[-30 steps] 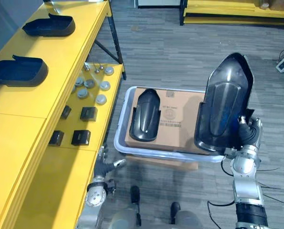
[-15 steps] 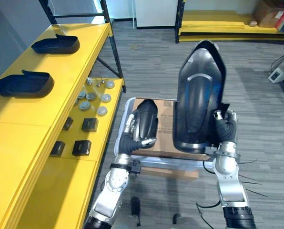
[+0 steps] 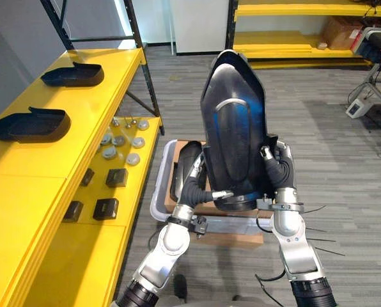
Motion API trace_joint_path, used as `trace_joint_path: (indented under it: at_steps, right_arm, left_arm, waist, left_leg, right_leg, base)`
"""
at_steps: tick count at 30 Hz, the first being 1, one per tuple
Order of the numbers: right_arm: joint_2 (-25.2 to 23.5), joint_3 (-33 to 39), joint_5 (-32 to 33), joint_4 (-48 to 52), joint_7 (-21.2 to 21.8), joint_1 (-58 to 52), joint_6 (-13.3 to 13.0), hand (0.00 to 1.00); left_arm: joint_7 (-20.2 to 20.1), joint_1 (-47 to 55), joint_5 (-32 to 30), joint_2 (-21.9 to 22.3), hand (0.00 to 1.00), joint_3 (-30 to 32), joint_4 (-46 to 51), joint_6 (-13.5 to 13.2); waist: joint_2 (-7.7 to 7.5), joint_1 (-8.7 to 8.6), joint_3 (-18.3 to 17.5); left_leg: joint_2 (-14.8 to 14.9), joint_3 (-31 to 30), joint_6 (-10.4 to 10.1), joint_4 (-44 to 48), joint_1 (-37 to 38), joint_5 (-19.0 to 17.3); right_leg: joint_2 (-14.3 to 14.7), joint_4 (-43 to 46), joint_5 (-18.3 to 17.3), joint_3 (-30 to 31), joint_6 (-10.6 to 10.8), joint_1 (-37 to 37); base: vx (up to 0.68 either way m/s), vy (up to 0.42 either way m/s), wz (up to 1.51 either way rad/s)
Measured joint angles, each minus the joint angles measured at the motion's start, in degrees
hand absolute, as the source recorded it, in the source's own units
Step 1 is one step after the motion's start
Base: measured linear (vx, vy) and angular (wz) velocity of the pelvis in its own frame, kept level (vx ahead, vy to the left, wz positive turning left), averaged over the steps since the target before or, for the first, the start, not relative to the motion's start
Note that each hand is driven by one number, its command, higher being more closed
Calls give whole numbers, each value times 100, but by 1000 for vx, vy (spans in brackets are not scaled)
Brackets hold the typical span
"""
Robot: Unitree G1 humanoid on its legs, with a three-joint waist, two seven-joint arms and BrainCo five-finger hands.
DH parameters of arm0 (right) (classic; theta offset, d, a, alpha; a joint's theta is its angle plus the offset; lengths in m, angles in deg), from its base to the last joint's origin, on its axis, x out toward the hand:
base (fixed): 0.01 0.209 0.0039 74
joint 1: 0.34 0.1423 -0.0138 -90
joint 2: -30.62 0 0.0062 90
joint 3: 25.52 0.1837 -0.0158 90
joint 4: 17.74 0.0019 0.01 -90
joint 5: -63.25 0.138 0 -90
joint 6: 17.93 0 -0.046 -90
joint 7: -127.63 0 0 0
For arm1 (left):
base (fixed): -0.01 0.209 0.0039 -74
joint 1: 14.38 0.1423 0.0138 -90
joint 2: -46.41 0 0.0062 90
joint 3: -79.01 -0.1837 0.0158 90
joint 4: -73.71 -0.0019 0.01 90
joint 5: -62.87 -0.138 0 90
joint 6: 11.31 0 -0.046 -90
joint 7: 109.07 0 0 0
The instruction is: Walk over and take plastic housings, then place them on the shelf
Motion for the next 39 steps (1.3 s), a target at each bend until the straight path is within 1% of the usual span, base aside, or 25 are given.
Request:
trace_joint_path:
  at_steps: [5,8,9,11,12,13,16,24,29,30,32,33,34,36,39]
  right_arm:
    - [215,-165,55,-4,-8,-2,0,100]
    - [274,-296,148,-59,-7,-96,-1,100]
    - [283,-403,162,-63,-7,-181,-2,0]
    - [294,-507,170,-118,7,-226,-3,0]
    - [310,-611,212,-166,21,-240,-9,0]
    - [304,-653,223,-181,31,-252,-20,0]
    - [292,-806,269,-194,84,-413,-171,0]
    - [247,-811,429,-195,167,-437,-218,0]
    - [268,-593,689,-81,292,-436,-236,0]
    - [288,-479,757,76,315,-435,-247,0]
    - [287,-93,896,404,310,-428,-364,0]
    - [298,231,976,637,279,-415,-466,0]
    - [308,395,1034,752,243,-411,-507,0]
    - [355,1071,1228,976,140,-380,-694,0]
    - [406,1681,1408,980,85,-403,-720,0]
  left_arm:
    - [107,0,14,-49,100,0,-41,50]
    - [149,0,69,-145,100,-1,-83,53]
    - [216,-5,71,-152,100,4,-128,74]
    - [244,-6,83,-166,100,5,-227,111]
    - [312,-8,134,-170,100,14,-262,190]
    - [332,-12,151,-170,100,21,-298,207]
    - [336,-12,180,-211,100,67,-358,305]
    - [331,-11,180,-221,100,117,-357,305]
    - [299,-10,174,-149,100,290,-346,299]
    - [298,0,174,-81,100,344,-341,298]
    - [270,31,163,-39,100,462,-330,295]
    - [213,87,146,-41,100,577,-312,295]
    - [201,131,121,-43,100,636,-298,295]
    - [199,343,109,-42,100,881,-183,295]
    - [201,530,34,-41,100,1098,-1,295]
  waist:
    - [0,-13,-28]
    - [-12,-16,-171]
    - [-22,-15,-223]
    - [-38,-15,-249]
    - [-46,-21,-254]
    - [-49,-26,-256]
    - [-59,-25,-263]
    - [-176,-20,-345]
    - [-194,-2,-360]
    - [-194,10,-360]
    - [-194,14,-360]
    - [-194,-1,-360]
    - [-194,-7,-360]
    - [-194,-46,-360]
    - [-192,-98,-359]
  left_leg:
    - [5,6,0,-1,0,0]
    - [9,10,0,0,0,0]
    - [12,10,-1,0,0,0]
    - [16,10,-1,1,0,2]
    - [17,9,-9,1,0,8]
    - [17,8,-10,1,0,9]
    - [15,1,-6,0,2,19]
    - [15,1,3,-1,8,34]
    - [15,0,2,-1,16,34]
    - [14,0,2,-1,16,34]
    - [14,-2,2,-1,16,34]
    - [15,0,2,-1,16,34]
    - [15,0,2,-1,16,34]
    - [16,1,2,-1,16,34]
    - [15,0,1,-1,16,33]
  right_leg:
    - [15,-13,19,21,1,-6]
    - [20,-22,21,37,-2,-3]
    - [23,-17,22,36,-3,1]
    - [28,-13,24,35,-6,1]
    - [29,-11,25,33,-8,1]
    - [29,-12,25,33,-8,1]
    - [28,-10,25,33,-8,-2]
    - [27,-1,26,37,-7,0]
    - [27,5,29,38,-5,5]
    - [26,5,29,38,-3,6]
    - [26,4,29,35,-3,8]
    - [26,2,29,36,-3,8]
    - [27,2,29,36,-3,8]
    - [27,1,29,33,-3,8]
    - [27,-2,29,24,-2,8]
  base:
    - [-11,0,-2]
    - [0,0,0]
    - [0,0,0]
    - [0,0,0]
    - [0,0,0]
    - [0,0,0]
    - [0,0,0]
    - [0,0,0]
    - [0,0,0]
    - [0,0,0]
    - [0,0,0]
    - [0,0,0]
    - [0,0,0]
    - [0,0,0]
    - [0,0,0]
